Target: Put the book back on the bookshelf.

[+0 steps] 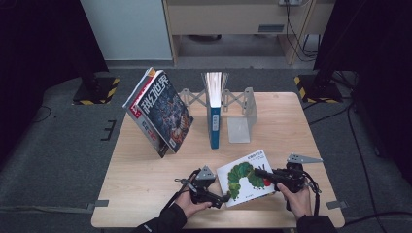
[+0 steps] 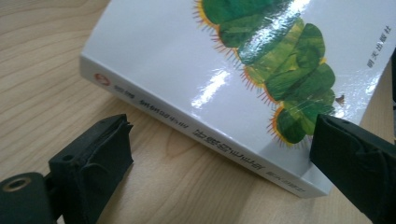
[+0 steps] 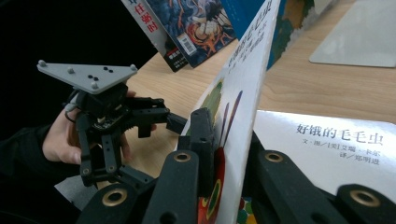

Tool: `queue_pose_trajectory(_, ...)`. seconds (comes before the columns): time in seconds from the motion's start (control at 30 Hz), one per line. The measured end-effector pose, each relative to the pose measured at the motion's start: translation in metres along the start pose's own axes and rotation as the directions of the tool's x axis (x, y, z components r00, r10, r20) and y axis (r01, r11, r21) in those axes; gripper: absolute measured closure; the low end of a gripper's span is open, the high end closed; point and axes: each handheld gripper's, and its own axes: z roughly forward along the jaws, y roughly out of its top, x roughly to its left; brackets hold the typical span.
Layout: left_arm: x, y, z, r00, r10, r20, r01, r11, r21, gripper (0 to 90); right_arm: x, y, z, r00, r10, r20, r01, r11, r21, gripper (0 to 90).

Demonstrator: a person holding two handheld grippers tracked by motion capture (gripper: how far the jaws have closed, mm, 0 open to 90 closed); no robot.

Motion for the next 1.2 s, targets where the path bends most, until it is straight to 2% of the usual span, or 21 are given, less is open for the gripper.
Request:
queue_pose_trajectory(0.1,-0.001,0.001,0.002,0.9998,-0.001,0.019,0.001,1.0,0.0,4.6,-0.001,-0.001,0.001,1.0,0.007,-0.003,-0.007,1.0,0.0,83.3)
queue_pose_trajectory(0.2,-0.002,0.002,0.003,0.9998,0.002,0.019,-0.002,1.0,0.002,3.6,-0.003,-0.001,0.002,0.9999,0.016,0.006,-0.016,0.9999,0.004,83.3)
queue_pose_trajectory(0.4,-0.002,0.002,0.003,0.9999,-0.001,0.014,0.001,1.0,0.002,4.3,-0.006,-0.005,0.003,0.9982,0.015,0.059,-0.017,0.999,0.041,79.5)
queue_pose_trajectory(0.43,-0.002,0.002,0.003,0.9998,-0.011,0.015,0.011,0.9999,0.0,4.5,-0.007,-0.006,0.004,0.9972,0.014,0.074,-0.018,0.9985,0.052,77.9)
queue_pose_trajectory(0.63,-0.001,0.002,0.003,0.9999,-0.006,0.014,0.006,1.0,0.0,4.6,-0.009,-0.012,0.012,0.9861,-0.018,0.165,-0.003,0.9916,0.129,65.3)
queue_pose_trajectory(0.8,-0.001,0.002,0.003,0.9999,-0.006,0.012,0.006,1.0,-0.001,4.7,-0.011,-0.017,0.017,0.9779,-0.06,0.2,0.027,0.9866,0.161,57.0)
queue_pose_trajectory(0.83,-0.001,0.002,0.003,0.9999,-0.007,0.013,0.007,1.0,-0.001,4.7,-0.012,-0.018,0.019,0.9769,-0.058,0.206,0.022,0.9847,0.173,55.6)
queue_pose_trajectory(0.9,-0.001,0.002,0.003,0.9999,-0.006,0.012,0.006,1.0,-0.001,4.6,-0.013,-0.019,0.02,0.9743,-0.072,0.213,0.032,0.9817,0.188,54.9)
queue_pose_trajectory(1.0,0.0,0.002,0.002,0.9999,-0.005,0.01,0.005,1.0,0.0,4.6,-0.013,-0.02,0.022,0.975,-0.07,0.211,0.028,0.9802,0.196,54.7)
queue_pose_trajectory(1.1,0.002,0.002,0.001,1.0,-0.01,0.002,0.01,0.9999,-0.004,4.4,-0.011,-0.022,0.025,0.9783,-0.065,0.197,0.023,0.9776,0.209,54.8)
queue_pose_trajectory(1.2,0.005,0.002,0.001,0.9996,-0.024,0.015,0.024,0.9997,-0.01,4.3,-0.01,-0.022,0.026,0.9802,-0.069,0.186,0.027,0.9759,0.216,54.8)
